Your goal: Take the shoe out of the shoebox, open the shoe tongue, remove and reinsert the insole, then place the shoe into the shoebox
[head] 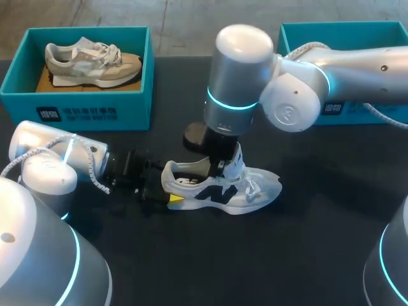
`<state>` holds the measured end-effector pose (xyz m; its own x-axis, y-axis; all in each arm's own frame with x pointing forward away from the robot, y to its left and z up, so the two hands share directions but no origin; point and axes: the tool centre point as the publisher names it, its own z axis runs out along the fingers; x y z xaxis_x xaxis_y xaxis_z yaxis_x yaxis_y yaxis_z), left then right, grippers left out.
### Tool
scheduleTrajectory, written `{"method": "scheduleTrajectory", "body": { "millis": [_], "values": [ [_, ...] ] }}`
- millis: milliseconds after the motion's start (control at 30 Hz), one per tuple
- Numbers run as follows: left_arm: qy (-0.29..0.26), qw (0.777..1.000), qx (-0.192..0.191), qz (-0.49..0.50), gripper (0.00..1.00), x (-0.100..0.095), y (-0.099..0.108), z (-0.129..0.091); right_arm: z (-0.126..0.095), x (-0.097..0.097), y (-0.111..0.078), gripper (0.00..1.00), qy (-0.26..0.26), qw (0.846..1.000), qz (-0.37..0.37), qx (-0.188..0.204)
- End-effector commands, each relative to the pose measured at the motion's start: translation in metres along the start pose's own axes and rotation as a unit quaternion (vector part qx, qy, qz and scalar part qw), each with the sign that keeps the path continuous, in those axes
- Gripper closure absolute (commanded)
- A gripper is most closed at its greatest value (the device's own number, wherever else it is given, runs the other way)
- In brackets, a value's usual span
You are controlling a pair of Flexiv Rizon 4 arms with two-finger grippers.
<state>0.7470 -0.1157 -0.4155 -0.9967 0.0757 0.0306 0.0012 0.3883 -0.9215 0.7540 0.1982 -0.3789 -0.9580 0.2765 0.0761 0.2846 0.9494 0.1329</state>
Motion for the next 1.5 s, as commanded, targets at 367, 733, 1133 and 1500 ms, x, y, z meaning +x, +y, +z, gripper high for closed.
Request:
{"method": "scheduleTrajectory", "body": {
  "millis": [367,733,1133,1500],
  "values": [
    [-0.001,1.000,-0.002,0.000,1.00,0.000,0.003,0.000,-0.017,-0.002,-0.026,1.00,-0.026,0.999,0.031,0.001],
    [-0.001,1.000,-0.002,0.000,1.00,0.000,0.003,0.000,-0.033,-0.005,-0.026,1.00,-0.054,0.997,0.041,-0.029],
    [-0.001,1.000,-0.002,0.000,1.00,0.000,0.003,0.000,-0.043,-0.016,-0.012,1.00,-0.048,0.995,0.019,-0.084],
    [-0.001,1.000,-0.002,0.000,1.00,0.000,0.003,0.000,-0.046,-0.022,0.010,1.00,-0.018,0.995,-0.009,-0.101]
  ]
}}
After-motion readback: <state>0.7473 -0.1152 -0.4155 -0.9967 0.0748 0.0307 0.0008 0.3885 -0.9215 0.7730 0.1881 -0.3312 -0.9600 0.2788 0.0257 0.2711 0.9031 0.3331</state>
